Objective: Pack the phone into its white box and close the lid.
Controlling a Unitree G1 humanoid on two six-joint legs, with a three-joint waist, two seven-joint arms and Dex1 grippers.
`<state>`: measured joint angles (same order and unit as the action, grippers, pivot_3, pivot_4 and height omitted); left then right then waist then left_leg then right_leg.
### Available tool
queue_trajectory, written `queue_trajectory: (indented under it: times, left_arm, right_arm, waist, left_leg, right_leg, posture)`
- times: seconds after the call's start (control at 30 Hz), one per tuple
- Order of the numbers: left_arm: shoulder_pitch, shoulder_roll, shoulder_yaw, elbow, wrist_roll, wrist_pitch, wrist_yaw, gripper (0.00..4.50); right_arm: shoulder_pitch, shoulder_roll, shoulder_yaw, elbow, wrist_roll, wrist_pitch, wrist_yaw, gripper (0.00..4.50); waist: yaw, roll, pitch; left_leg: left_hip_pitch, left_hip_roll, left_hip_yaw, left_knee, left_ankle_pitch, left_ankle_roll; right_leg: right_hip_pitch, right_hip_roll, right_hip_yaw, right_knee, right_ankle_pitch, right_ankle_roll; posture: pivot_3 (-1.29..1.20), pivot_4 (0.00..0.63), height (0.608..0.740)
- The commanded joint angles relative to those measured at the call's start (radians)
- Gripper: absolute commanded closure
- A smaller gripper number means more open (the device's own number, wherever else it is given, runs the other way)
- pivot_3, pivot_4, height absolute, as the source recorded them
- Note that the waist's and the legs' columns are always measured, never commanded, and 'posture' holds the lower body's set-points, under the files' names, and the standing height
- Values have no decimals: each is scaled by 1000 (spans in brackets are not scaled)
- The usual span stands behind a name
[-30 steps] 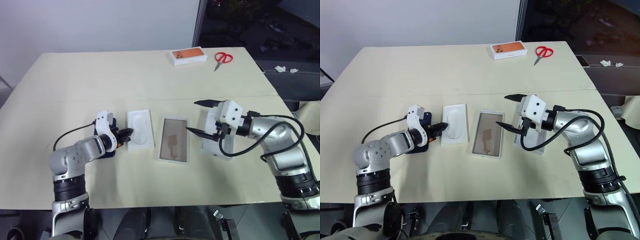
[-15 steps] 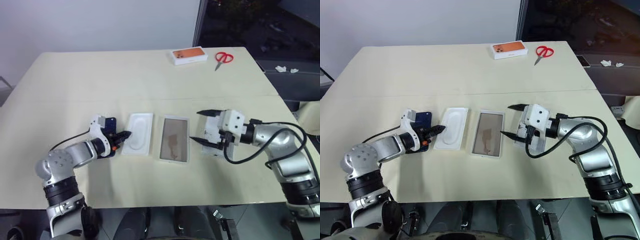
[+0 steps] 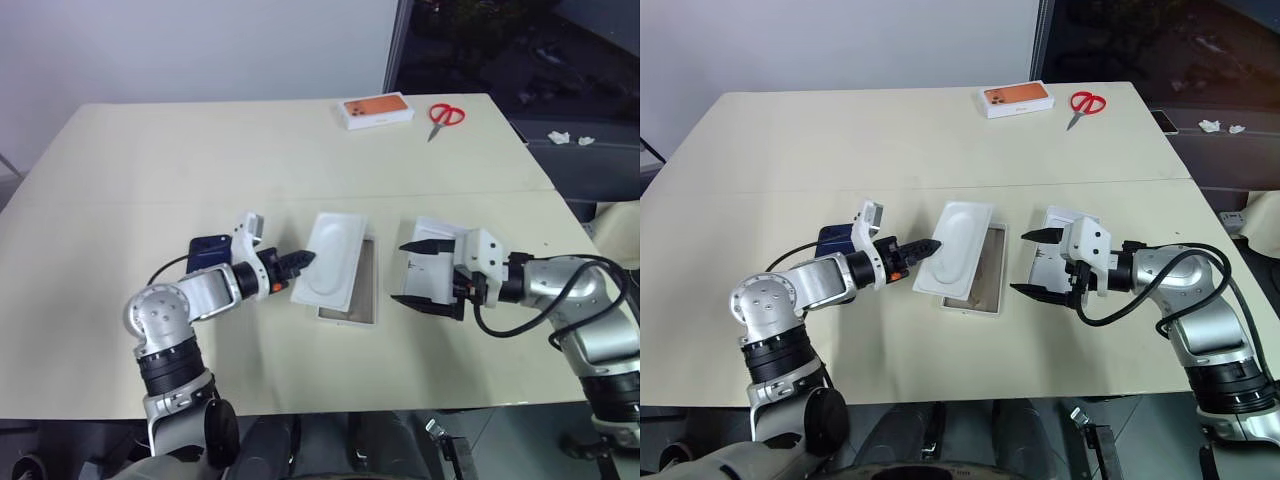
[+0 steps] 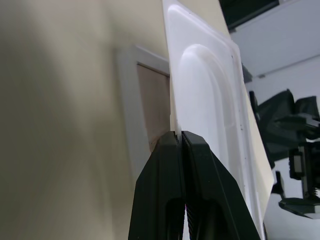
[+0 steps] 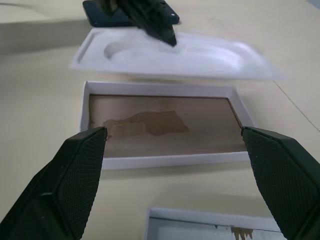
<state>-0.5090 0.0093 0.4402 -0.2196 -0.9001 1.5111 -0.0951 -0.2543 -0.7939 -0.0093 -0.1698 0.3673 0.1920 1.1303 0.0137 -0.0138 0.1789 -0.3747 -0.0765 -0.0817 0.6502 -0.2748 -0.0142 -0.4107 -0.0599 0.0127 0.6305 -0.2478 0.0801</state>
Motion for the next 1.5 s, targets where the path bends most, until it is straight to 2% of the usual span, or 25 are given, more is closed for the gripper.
queue_trajectory:
  times: [0.03, 0.27, 0.37, 0.53, 0.87, 1.0, 1.07, 1.17, 1.4, 1.5]
  left_arm:
    - [0, 2, -60, -26, 20, -44, -5, 4459]
    - [-19, -1, -138, 35, 94, -140, 5, 4459]
    - [-7, 3, -167, 25, 90, -136, -12, 3528]
    - [0, 27, -177, 9, 69, -107, -33, 1030]
    - [-32, 140, -23, 34, -24, -155, -125, 1030]
    - [36, 262, -74, -15, 19, -273, -253, 1030]
    - [94, 352, -142, -70, 103, -437, -373, 1030]
    - [169, 446, -135, -90, 127, -603, -536, 990]
    - [284, 563, -134, -58, 201, -885, -759, 990]
    - [314, 603, -115, -57, 179, -911, -812, 990]
  right_arm:
    - [-6, 3, -19, -20, -1, -14, -15, 0]
    - [1, 14, -17, -28, -12, -20, -45, 0]
    - [-1, 18, -16, -30, -17, -23, -56, 0]
    - [-5, 22, -15, -29, -22, -23, -60, 0]
    - [-66, 83, 8, -35, -16, 6, -104, 0]
    - [-116, 146, 47, -64, -35, 65, -169, 0]
    - [-139, 172, 82, -63, -79, 84, -214, 0]
    - [-172, 208, 154, -64, -156, 81, -261, 878]
    - [-192, 201, 313, -36, -349, 82, -291, 4466]
    - [-194, 172, 371, -23, -431, 62, -275, 4466]
  waist:
    - [0, 0, 0]
    - [0, 0, 0]
    - [0, 0, 0]
    - [-1, 0, 0]
    - [-3, 0, 0]
    - [-5, 0, 0]
    - [-4, 0, 0]
    - [-3, 0, 0]
    - [-1, 0, 0]
    - [-2, 0, 0]
  left_leg:
    - [0, 0, 0, 0, 0, 0]
    - [0, 0, 0, 0, 0, 0]
    - [0, 0, 0, 0, 0, 0]
    - [0, 0, 0, 0, 0, 0]
    - [0, 0, 0, 0, 0, 0]
    - [0, 0, 0, -1, 1, -1]
    - [0, 0, 0, -2, 1, -1]
    - [-1, 0, 0, -2, 1, -1]
    - [-2, 0, 1, -2, -2, 4]
    - [-4, 0, 1, -2, -2, 4]
  right_leg:
    - [0, 0, 0, 0, 0, 0]
    - [0, 0, 0, 0, 0, 0]
    - [0, 0, 0, 0, 0, 0]
    - [0, 0, 0, 0, 0, 0]
    - [0, 0, 0, 0, 0, 0]
    - [-1, 0, 0, 0, 0, 0]
    - [-2, 0, 0, 0, 0, 0]
    - [-3, 0, 1, 0, 0, -1]
    - [-4, 0, 1, -1, 1, -3]
    - [-6, 0, 1, -1, 1, -3]
  posture:
    - [0, 150, 740]
    - [0, 150, 740]
    - [0, 150, 740]
    - [0, 150, 740]
    - [0, 150, 740]
    - [0, 150, 740]
    - [0, 150, 740]
    - [0, 150, 740]
    - [0, 150, 740]
    - [0, 150, 740]
